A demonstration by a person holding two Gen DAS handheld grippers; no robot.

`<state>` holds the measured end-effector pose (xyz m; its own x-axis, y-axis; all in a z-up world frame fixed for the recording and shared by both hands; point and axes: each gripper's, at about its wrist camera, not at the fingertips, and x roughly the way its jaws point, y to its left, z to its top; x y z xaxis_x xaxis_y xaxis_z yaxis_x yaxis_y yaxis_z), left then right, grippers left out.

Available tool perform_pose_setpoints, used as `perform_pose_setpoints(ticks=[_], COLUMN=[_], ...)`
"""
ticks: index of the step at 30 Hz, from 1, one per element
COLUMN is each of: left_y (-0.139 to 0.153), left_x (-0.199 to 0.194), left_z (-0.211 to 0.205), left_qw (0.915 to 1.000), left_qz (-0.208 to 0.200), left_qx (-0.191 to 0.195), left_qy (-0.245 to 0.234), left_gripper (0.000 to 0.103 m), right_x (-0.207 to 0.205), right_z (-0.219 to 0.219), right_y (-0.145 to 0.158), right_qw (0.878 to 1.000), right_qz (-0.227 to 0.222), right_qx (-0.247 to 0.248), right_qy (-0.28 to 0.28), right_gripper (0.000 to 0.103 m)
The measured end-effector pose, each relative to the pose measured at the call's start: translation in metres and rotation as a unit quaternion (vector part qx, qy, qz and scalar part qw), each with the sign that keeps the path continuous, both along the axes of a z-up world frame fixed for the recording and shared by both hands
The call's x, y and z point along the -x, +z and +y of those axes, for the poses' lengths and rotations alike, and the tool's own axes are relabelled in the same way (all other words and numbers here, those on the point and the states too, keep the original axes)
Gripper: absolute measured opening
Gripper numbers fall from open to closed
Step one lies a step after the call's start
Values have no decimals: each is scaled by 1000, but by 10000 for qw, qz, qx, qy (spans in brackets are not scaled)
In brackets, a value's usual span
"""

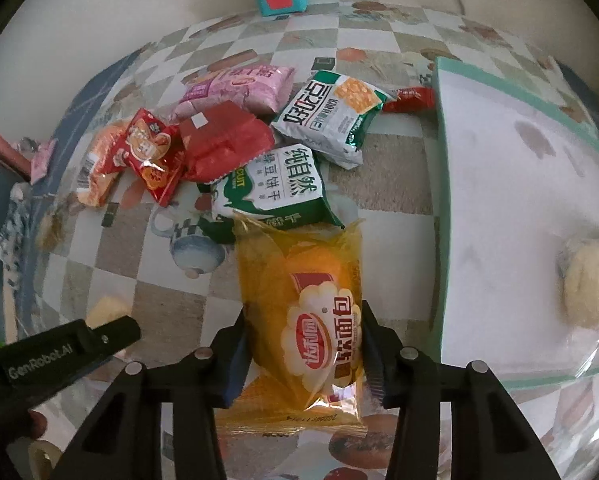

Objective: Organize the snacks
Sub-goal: 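Grasp the orange-lidded cup with the left tool, then carry the cup and yellow bag into the white tray and open both tools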

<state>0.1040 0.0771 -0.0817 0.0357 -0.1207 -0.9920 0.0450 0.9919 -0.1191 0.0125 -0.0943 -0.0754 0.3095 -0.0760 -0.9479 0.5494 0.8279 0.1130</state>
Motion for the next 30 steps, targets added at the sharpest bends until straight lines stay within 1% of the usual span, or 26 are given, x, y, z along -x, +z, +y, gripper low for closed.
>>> perform_pose_setpoints(ticks=[6, 8, 10, 12, 17, 19, 21, 25, 30], left_y=[1, 1, 2, 5, 23, 31, 39, 53, 73], left_x=[0, 0, 0, -2, -3, -2, -2, 0, 7], left_z=[-18, -23, -24, -24, -27, -31, -36, -43, -63], left_qw=[9991, 9992, 9994, 9996, 9986, 9979, 9971, 9957, 9917], left_qz=[-177, -221, -229, -242, -514, -636, -744, -883, -1180], left_qx=[-308, -287, -218, -121, -90, -32, -6, 210, 338], left_qy=[-225, -175, -135, -88, -58, -101, -176, -177, -378], left_gripper=[45, 45, 42, 40, 39, 39, 39, 39, 39], right_x=[-3, -3, -2, 0, 2, 5, 7, 18, 31], right_z=[8, 8, 6, 4, -3, -7, -13, -27, -60], right_y=[0, 1, 4, 10, 36, 49, 58, 75, 84], right_qw=[9991, 9990, 9995, 9997, 9991, 9977, 9967, 9929, 9880], right_qz=[132, 151, 91, -24, -408, -652, -795, -1138, -1332], right_qx=[352, 368, 265, 172, -43, -128, -142, -292, -424], right_qy=[187, 192, 164, 159, 122, 92, 51, -181, -651], right_gripper=[45, 44, 43, 43, 43, 43, 43, 43, 43])
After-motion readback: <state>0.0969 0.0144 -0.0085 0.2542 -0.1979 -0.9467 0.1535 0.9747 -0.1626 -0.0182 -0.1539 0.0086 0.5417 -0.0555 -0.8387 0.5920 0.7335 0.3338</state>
